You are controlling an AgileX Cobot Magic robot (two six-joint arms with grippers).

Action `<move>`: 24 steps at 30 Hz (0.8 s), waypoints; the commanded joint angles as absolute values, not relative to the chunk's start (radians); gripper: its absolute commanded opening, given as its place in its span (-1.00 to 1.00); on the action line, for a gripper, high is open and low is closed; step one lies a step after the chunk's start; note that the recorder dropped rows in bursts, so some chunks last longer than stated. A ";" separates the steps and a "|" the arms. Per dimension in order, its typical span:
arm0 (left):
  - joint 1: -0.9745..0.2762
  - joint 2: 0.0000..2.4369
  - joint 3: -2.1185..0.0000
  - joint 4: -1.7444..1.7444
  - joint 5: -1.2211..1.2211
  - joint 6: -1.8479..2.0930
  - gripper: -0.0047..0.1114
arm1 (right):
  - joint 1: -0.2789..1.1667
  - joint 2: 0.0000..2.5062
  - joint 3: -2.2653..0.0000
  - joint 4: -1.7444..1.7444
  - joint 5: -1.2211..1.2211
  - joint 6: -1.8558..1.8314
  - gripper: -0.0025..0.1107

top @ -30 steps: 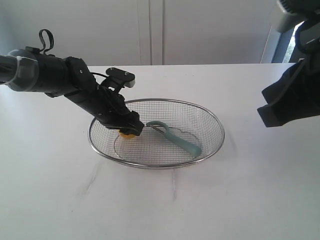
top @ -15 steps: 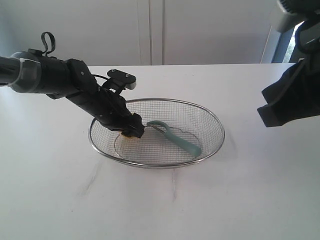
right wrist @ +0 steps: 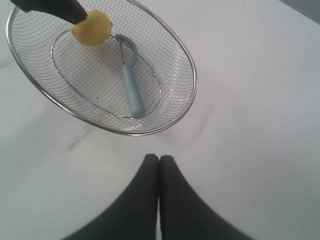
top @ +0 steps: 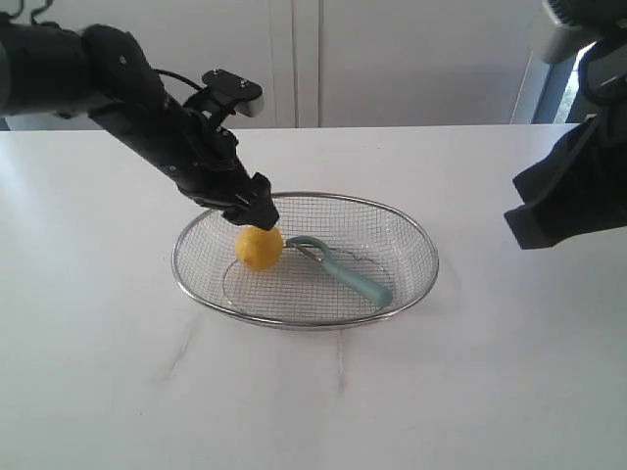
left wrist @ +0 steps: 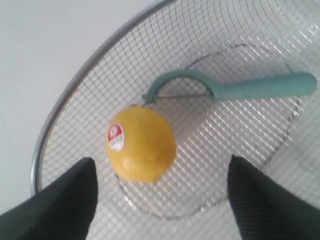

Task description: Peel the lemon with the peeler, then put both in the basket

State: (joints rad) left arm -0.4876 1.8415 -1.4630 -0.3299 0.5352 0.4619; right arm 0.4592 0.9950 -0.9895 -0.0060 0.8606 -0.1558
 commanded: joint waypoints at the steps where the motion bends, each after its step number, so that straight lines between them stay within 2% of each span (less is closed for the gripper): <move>1: -0.491 1.711 -1.467 -0.126 0.738 0.304 -0.06 | 0.458 0.963 -0.986 0.000 0.866 -0.150 -0.96; 5: -0.491 1.573 -1.456 -0.008 0.910 0.204 -0.70 | 0.458 0.919 -0.986 0.000 0.866 -0.152 -0.96; 7: -0.491 1.474 -1.420 -0.006 0.922 0.190 -0.92 | 0.458 0.881 -0.986 -0.013 0.859 -0.152 -0.96; 18: -0.491 0.800 -1.118 -0.006 0.887 0.064 -0.92 | 0.458 0.587 -0.776 -0.098 0.746 -0.054 -0.96; 24: -0.491 0.521 -0.913 0.000 0.682 0.066 -0.92 | 0.458 0.511 -0.685 -0.098 0.704 0.032 -0.96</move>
